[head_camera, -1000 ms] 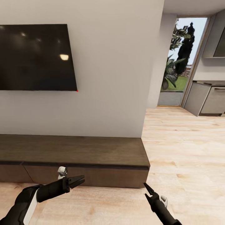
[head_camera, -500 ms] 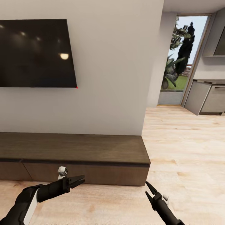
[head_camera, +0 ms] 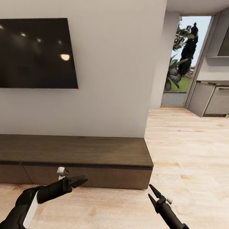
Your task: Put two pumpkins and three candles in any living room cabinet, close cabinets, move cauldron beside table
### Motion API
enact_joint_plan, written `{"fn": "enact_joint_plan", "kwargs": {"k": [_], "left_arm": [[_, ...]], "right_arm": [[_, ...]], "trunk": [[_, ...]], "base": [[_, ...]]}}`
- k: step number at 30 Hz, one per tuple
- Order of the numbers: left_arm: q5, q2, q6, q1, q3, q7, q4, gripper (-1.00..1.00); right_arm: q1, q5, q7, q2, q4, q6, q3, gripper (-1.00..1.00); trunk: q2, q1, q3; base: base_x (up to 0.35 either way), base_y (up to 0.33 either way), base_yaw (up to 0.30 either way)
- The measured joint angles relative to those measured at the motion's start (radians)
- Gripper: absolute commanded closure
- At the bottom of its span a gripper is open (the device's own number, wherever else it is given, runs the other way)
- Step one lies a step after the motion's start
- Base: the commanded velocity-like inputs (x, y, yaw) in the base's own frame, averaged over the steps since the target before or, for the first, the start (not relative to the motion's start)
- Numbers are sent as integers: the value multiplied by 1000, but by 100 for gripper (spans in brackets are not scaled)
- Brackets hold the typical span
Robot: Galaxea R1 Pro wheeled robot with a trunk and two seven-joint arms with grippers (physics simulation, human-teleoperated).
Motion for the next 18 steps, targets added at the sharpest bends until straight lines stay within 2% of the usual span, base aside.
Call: {"fn": "enact_joint_plan", "kwargs": {"k": [2, 3, 6, 9, 12, 18], "left_arm": [[31, 0, 0, 0, -28, -4, -9, -100], [35, 0, -1, 0, -37, -4, -12, -100], [44, -1, -1, 0, -95, -4, -21, -100], [50, -12, -2, -1, -164, -1, -19, -100], [58, -21, -1, -1, -190, -1, -23, -100], [86, -21, -1, -1, -203, -3, -24, -100]], "right_arm": [[0, 0, 0, 0, -1, -2, 0, -100], [0, 0, 1, 0, -1, -2, 0, -100], [0, 0, 2, 0, -3, -4, 0, -100], [0, -2, 2, 0, -2, -7, 0, -100], [0, -7, 3, 0, -1, -9, 0, -100], [0, -9, 3, 1, -1, -12, 0, -100]], "trunk": [[0, 0, 0], [0, 0, 0], [0, 0, 0], [0, 0, 0], [0, 0, 0], [0, 0, 0]], "base": [[158, 0, 0], [171, 0, 0], [84, 0, 0], [26, 0, 0], [7, 0, 0], [60, 0, 0]]}}
